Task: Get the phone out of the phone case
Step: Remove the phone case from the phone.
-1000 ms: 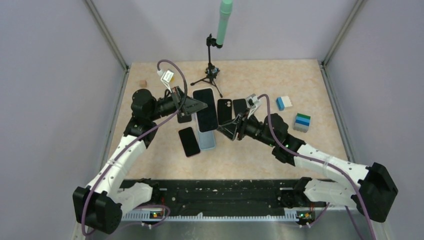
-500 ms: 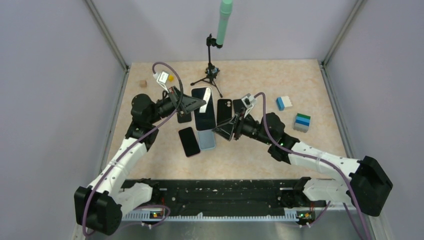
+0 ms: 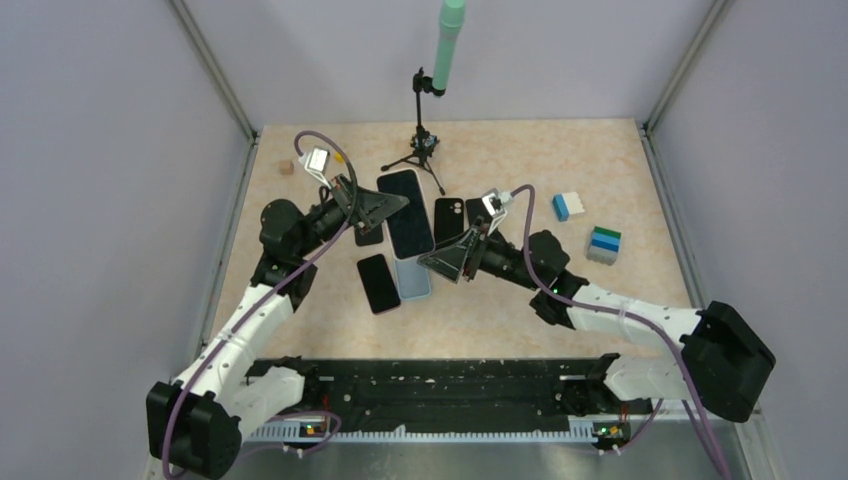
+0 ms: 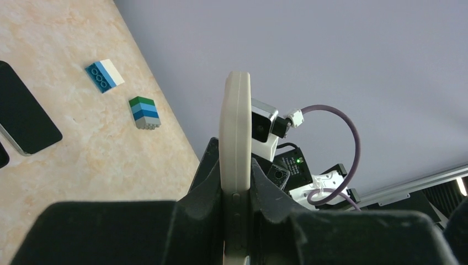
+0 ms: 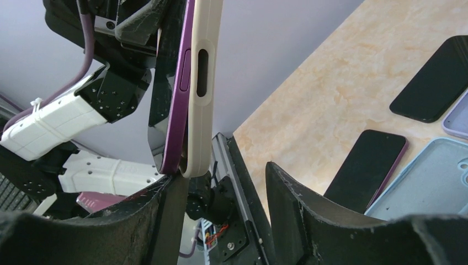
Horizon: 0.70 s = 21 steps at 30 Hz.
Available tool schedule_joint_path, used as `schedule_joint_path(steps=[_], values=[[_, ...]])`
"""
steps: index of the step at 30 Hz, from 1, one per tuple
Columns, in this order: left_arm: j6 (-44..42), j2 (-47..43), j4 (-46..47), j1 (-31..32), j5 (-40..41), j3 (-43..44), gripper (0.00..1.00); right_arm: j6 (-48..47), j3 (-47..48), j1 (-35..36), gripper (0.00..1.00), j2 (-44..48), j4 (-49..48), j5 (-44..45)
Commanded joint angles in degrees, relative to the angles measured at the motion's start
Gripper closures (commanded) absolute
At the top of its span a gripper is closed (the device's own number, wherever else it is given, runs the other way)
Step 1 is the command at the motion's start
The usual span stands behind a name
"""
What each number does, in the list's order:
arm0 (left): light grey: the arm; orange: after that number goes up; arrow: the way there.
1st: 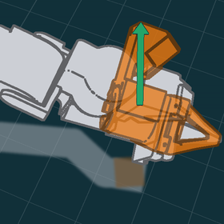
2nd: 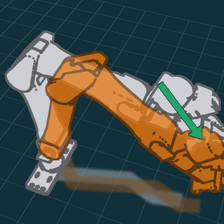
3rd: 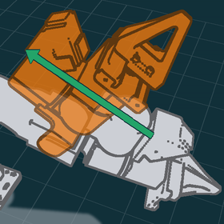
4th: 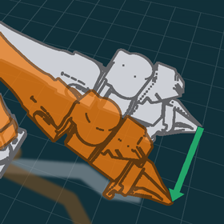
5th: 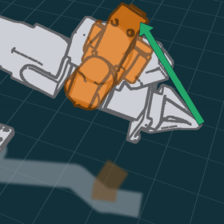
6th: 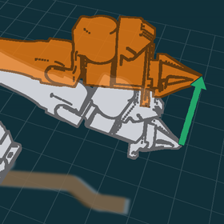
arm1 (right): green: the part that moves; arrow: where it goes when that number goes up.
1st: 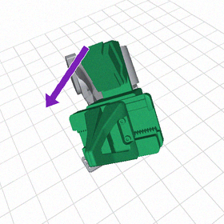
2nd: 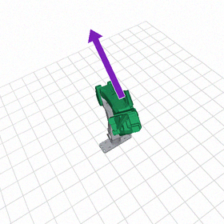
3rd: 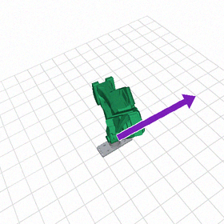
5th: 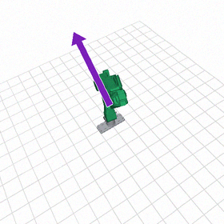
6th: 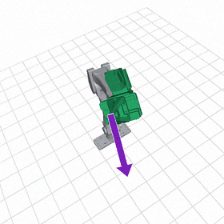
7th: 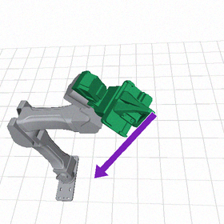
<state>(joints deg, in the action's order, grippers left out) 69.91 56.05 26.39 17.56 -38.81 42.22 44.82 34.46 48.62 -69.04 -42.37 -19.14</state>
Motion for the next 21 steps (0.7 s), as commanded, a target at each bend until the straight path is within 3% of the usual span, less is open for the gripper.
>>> schedule_joint_path(steps=[1, 11, 21], values=[[4.7, -2.0, 6.9, 1.2, -1.9, 0.4, 1.00, 1.9, -0.8, -0.4, 0.48, 0.0, -6.8, 3.2], [7.6, -2.4, 5.3, 1.2, 2.4, 0.4, 1.00, 3.8, -4.3, -0.2, 0.29, 2.6, -12.8, 2.2], [9.1, -2.5, 3.5, 1.2, 5.6, 0.1, 1.00, 4.5, -5.0, -0.1, 0.29, 1.7, -20.3, -2.7]])
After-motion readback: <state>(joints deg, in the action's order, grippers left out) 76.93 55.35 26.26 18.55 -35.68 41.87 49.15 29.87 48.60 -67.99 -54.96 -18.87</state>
